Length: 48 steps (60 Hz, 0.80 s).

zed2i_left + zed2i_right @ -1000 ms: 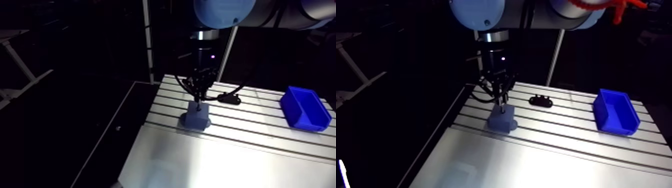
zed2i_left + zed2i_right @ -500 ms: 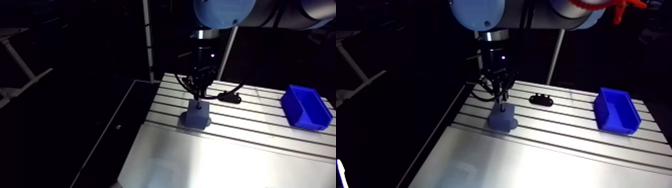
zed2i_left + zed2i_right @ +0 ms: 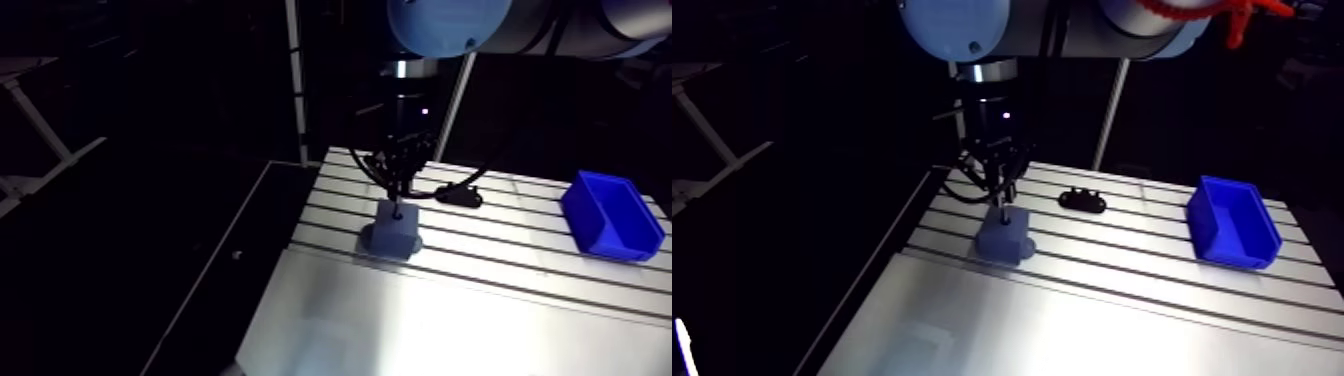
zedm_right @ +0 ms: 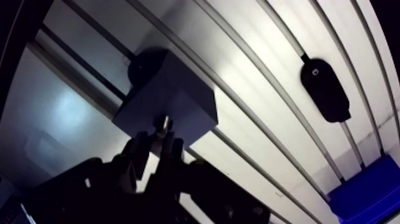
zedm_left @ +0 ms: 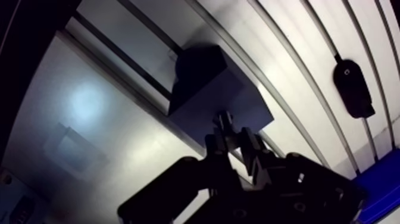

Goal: Pick up the M10 bolt and insert it into the hex recess until seated.

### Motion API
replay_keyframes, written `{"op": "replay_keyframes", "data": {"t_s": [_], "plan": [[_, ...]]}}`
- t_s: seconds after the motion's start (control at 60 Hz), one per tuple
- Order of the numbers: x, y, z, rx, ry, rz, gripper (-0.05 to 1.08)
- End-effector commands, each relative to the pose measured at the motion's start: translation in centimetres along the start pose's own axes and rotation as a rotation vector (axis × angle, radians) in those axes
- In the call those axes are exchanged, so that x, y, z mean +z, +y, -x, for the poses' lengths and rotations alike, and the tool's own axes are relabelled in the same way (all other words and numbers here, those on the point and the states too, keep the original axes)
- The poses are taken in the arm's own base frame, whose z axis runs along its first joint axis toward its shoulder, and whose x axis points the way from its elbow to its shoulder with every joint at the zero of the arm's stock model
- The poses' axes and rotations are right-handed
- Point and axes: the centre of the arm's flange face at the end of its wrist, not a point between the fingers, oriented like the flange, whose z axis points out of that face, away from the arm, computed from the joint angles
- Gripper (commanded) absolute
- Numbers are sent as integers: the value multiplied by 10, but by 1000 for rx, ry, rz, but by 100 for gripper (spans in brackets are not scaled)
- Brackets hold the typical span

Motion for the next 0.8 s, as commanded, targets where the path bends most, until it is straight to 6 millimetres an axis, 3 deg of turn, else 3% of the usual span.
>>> {"op": "replay_keyframes", "data": {"t_s": [0.017, 0.8], "plan": [[-1, 0, 1, 1, -2, -2, 91], [6, -2, 2, -5, -10, -5, 92]]}}
